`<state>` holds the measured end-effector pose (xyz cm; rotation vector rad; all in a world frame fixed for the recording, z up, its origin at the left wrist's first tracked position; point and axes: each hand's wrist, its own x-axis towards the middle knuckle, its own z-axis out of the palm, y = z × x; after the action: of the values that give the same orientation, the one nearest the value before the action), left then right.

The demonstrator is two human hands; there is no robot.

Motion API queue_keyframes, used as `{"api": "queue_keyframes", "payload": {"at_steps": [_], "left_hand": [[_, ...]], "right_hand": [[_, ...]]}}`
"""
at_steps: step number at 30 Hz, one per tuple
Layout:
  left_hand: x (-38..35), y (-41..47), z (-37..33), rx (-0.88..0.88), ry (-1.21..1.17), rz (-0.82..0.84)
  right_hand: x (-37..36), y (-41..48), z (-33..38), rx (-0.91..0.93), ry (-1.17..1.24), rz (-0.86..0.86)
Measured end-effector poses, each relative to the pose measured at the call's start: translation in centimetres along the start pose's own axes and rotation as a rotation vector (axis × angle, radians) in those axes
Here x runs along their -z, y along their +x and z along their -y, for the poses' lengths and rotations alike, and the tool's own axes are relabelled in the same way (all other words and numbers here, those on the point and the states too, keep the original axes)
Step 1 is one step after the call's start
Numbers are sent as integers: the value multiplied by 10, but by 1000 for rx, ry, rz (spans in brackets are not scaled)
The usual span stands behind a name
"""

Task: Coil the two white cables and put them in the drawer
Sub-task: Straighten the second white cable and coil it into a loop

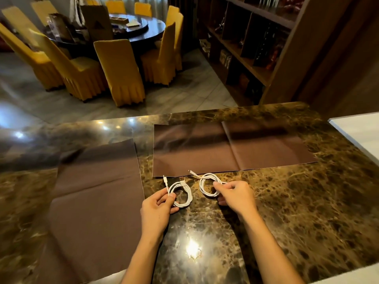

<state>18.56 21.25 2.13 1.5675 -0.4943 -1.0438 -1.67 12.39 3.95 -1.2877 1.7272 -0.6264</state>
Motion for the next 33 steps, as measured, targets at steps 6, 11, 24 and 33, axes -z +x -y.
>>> {"api": "queue_keyframes", "payload": {"at_steps": [6,11,24,33], "left_hand": [[2,3,1,17,-13,19],[6,3,-1,38,-71,43],[-5,-3,-19,83,-153,223],[-72,-44,-23,90,-121,472]], "right_hand": [[-5,2,-1,-95,210,37],[-9,0,-4,-47,247,2],[18,-32,-5,33,483,-153],[85,-78,-35,40,571,-397]]}}
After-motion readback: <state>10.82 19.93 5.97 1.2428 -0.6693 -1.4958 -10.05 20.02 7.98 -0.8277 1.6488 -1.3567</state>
